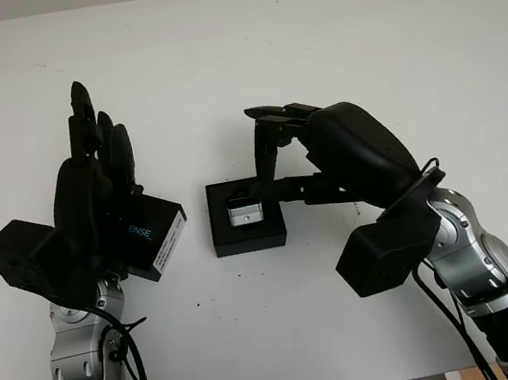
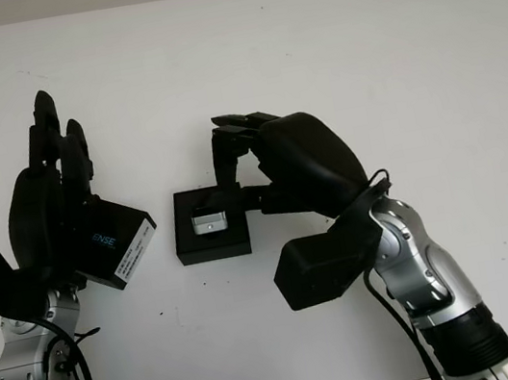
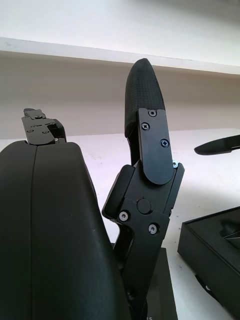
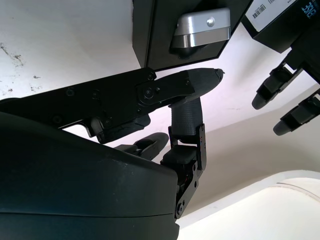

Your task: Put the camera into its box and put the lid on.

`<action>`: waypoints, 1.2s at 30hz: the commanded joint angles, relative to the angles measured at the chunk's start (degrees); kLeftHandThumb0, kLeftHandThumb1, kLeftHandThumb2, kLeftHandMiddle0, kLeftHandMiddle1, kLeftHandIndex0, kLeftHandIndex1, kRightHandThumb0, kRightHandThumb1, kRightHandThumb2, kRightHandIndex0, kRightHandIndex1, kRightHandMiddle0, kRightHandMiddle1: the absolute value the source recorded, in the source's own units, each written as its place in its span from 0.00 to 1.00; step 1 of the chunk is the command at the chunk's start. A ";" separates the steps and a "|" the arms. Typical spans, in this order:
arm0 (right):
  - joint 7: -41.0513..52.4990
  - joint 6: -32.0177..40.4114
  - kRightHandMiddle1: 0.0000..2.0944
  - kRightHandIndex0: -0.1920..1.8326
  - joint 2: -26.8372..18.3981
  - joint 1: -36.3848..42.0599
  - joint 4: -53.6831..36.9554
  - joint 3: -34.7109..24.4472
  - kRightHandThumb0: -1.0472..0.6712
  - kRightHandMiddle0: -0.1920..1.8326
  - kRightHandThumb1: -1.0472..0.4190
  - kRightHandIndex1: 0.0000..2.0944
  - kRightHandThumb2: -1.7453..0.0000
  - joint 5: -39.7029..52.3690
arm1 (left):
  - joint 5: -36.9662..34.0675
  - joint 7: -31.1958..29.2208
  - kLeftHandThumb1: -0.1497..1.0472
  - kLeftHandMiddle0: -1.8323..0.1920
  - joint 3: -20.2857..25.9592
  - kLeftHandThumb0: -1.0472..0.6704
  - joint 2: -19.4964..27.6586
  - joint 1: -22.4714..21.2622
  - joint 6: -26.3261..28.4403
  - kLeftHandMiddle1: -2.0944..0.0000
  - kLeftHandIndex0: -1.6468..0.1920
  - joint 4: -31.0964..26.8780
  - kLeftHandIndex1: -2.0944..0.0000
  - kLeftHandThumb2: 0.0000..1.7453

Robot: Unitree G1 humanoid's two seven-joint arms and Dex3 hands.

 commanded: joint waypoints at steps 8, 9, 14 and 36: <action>2.29 0.83 0.78 0.31 1.03 1.10 0.11 0.55 0.32 0.30 0.00 0.06 0.95 2.46 | 0.33 0.19 1.00 1.00 -0.05 0.13 0.13 0.18 -0.38 1.00 1.00 -0.96 1.00 0.29; 2.51 0.86 0.75 0.31 1.08 1.09 0.12 0.62 0.32 0.29 0.00 0.06 0.95 2.62 | 0.35 0.13 1.00 1.00 -0.08 0.13 0.17 0.29 -0.39 1.00 1.00 -1.05 1.00 0.29; 3.23 0.81 0.67 0.29 1.05 0.93 0.08 0.84 0.34 0.26 0.02 0.05 0.97 2.50 | 0.51 0.10 1.00 1.00 -0.20 0.14 0.10 0.48 -0.66 1.00 1.00 -1.15 1.00 0.30; 5.73 1.07 0.66 0.27 0.60 1.40 -0.70 0.90 0.37 0.28 0.02 0.03 0.97 3.43 | 0.72 0.66 1.00 1.00 -0.13 0.13 -0.07 0.88 -0.45 1.00 1.00 -1.77 1.00 0.29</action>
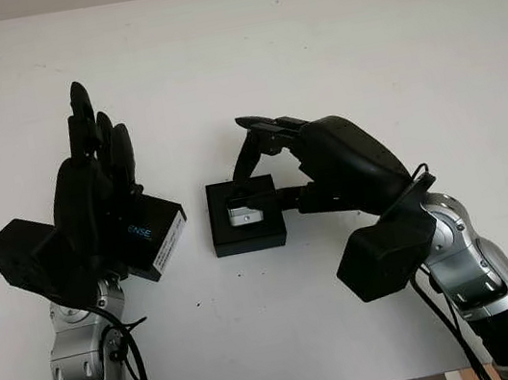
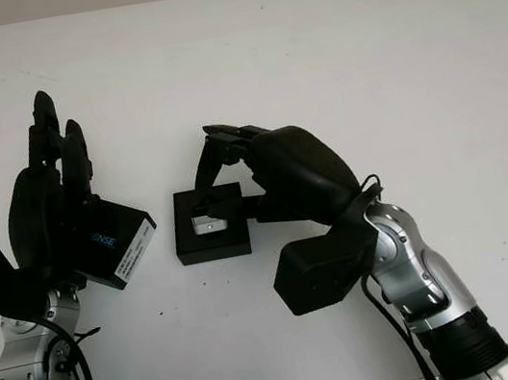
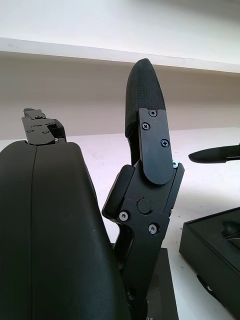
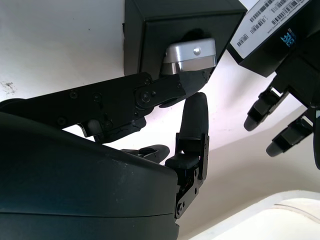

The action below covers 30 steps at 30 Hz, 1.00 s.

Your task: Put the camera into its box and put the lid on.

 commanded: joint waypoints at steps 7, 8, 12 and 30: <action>-0.58 -1.15 0.70 0.28 -0.50 1.36 -0.41 -0.40 0.37 0.29 0.03 0.03 0.97 0.35 | -0.32 0.28 1.00 1.00 0.06 0.14 -0.61 1.03 -0.27 1.00 1.00 -1.63 1.00 0.28; -0.62 -1.24 0.71 0.28 -0.56 1.48 -0.43 -0.38 0.37 0.29 0.02 0.03 0.97 0.27 | -0.31 0.25 1.00 1.00 0.05 0.14 -0.67 1.10 -0.36 1.00 1.00 -1.63 1.00 0.28; -0.42 -1.41 0.76 0.28 -0.87 2.02 -0.74 -0.36 0.36 0.30 0.01 0.03 0.97 0.23 | -0.02 0.31 1.00 1.00 -0.16 0.14 -0.80 1.32 -0.30 1.00 1.00 -2.04 1.00 0.29; 3.53 -1.67 0.80 0.28 -2.22 5.36 -0.48 0.29 0.36 0.26 0.00 0.03 0.96 3.52 | 0.62 2.21 1.00 1.00 -1.16 0.13 -2.27 2.36 1.80 1.00 1.00 -4.62 1.00 0.30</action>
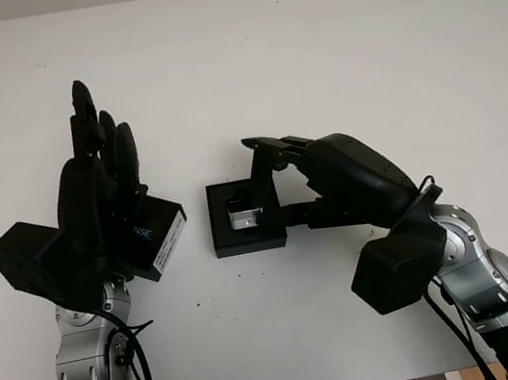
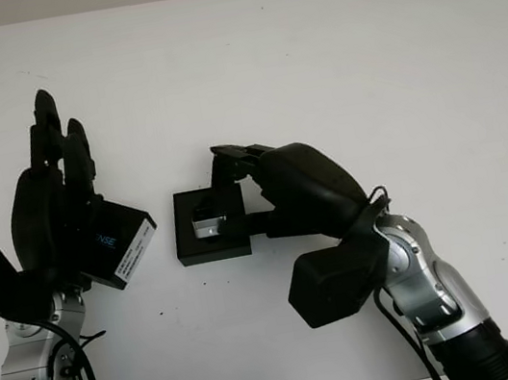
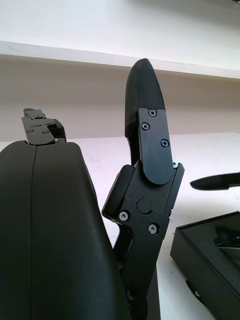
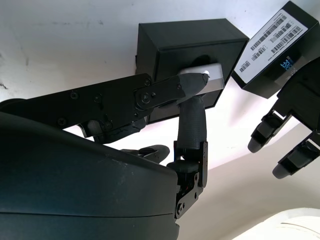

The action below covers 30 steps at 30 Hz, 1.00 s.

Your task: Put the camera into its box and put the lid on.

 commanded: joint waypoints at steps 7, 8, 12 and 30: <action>1.72 -0.66 0.78 0.27 -0.17 3.33 0.52 1.69 0.36 0.24 0.00 0.03 0.94 1.23 | 0.45 0.92 1.00 1.00 -0.39 0.12 -0.68 2.14 1.49 1.00 1.00 -2.87 1.00 0.29; 1.92 -0.61 0.78 0.27 -0.18 3.56 0.38 1.86 0.36 0.23 0.00 0.02 0.94 1.25 | 0.51 0.99 1.00 1.00 -0.46 0.12 -0.74 2.26 1.44 1.00 1.00 -3.01 1.00 0.29; 2.54 -0.46 0.80 0.25 -0.23 4.25 -0.07 2.55 0.35 0.22 0.00 0.02 0.92 1.16 | 0.80 0.84 1.00 1.00 -0.67 0.13 -1.02 2.74 0.47 1.00 1.00 -3.05 1.00 0.30; -1.58 1.27 0.63 0.32 2.00 -4.47 -0.68 -2.50 0.33 0.18 0.02 0.05 0.97 2.02 | 0.28 0.92 1.00 1.00 -0.02 0.13 -1.03 2.39 1.29 1.00 1.00 -2.94 1.00 0.28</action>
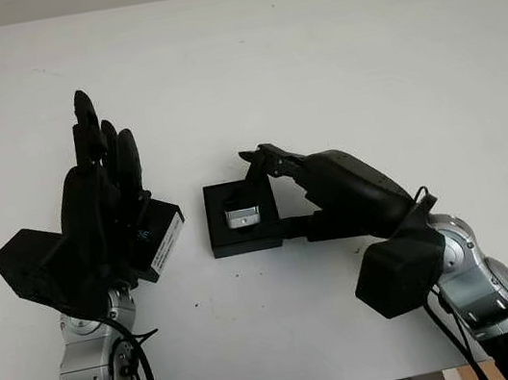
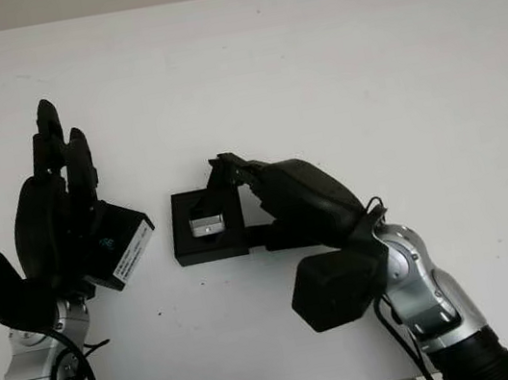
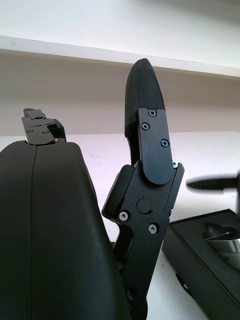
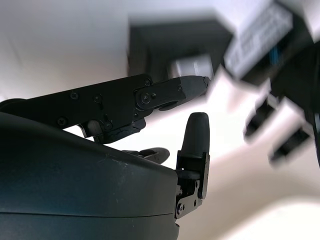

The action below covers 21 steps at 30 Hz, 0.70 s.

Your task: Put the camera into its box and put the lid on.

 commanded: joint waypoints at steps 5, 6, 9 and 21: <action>-2.28 1.42 0.60 0.33 0.88 -5.91 0.70 -2.50 0.30 0.23 0.04 0.06 0.97 0.51 | 0.32 -0.14 1.00 1.00 0.08 0.12 0.25 -0.42 -1.11 1.00 1.00 0.17 1.00 0.29; -2.43 1.56 0.60 0.33 0.96 -6.33 1.02 -2.57 0.30 0.23 0.04 0.06 0.97 0.58 | 0.38 -0.19 1.00 1.00 0.08 0.12 0.33 -0.50 -1.22 1.00 1.00 0.27 1.00 0.29; -2.50 2.49 0.59 0.32 1.18 -6.93 1.12 -2.51 0.30 0.22 0.04 0.06 0.97 0.59 | -0.02 -0.04 1.00 1.00 0.22 0.12 0.29 -0.62 -0.33 1.00 1.00 -0.09 1.00 0.28; -2.78 2.80 0.60 0.33 0.58 -7.16 1.25 -0.92 0.30 0.24 0.05 0.07 0.97 -2.68 | -1.06 -0.79 1.00 1.00 0.51 0.13 0.58 -1.21 -0.18 1.00 1.00 0.14 1.00 0.28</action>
